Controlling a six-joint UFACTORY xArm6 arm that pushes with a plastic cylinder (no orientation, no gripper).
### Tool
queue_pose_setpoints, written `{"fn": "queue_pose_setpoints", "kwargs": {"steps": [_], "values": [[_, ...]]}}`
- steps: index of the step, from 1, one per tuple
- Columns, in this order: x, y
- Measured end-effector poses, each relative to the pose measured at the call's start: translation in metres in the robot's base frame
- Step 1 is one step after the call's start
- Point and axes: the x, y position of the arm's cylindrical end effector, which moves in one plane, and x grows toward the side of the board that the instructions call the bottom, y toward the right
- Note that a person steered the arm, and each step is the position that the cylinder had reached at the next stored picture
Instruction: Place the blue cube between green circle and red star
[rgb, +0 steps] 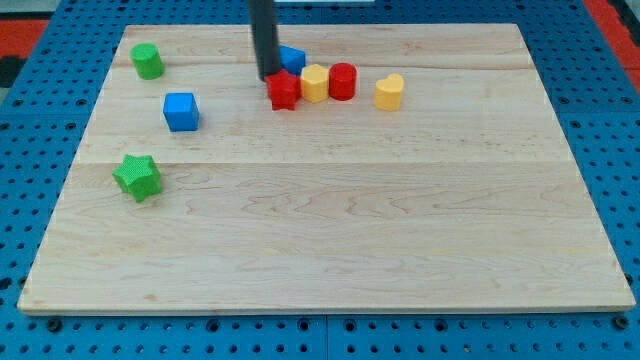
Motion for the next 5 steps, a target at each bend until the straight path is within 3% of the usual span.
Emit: {"fn": "queue_pose_setpoints", "kwargs": {"steps": [2,4,5], "values": [[0.099,-0.028],[0.086,-0.139],[0.042,-0.147]]}}
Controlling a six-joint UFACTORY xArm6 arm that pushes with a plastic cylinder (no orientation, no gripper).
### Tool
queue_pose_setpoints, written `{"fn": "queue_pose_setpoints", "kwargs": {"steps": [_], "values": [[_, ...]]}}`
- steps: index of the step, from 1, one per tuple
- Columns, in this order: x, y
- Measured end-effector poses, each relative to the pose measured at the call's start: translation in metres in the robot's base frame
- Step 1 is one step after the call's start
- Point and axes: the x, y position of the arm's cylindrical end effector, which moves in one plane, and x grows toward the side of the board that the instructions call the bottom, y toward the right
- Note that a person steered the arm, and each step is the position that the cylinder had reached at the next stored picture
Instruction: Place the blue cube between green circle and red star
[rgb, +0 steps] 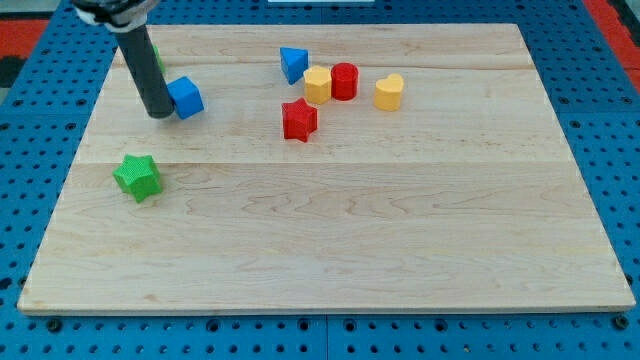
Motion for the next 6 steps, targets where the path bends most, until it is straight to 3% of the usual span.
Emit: {"fn": "queue_pose_setpoints", "kwargs": {"steps": [1,2,3,5,6], "values": [[-0.037,0.010],[-0.034,0.063],[-0.004,0.054],[-0.091,0.060],[-0.096,0.133]]}}
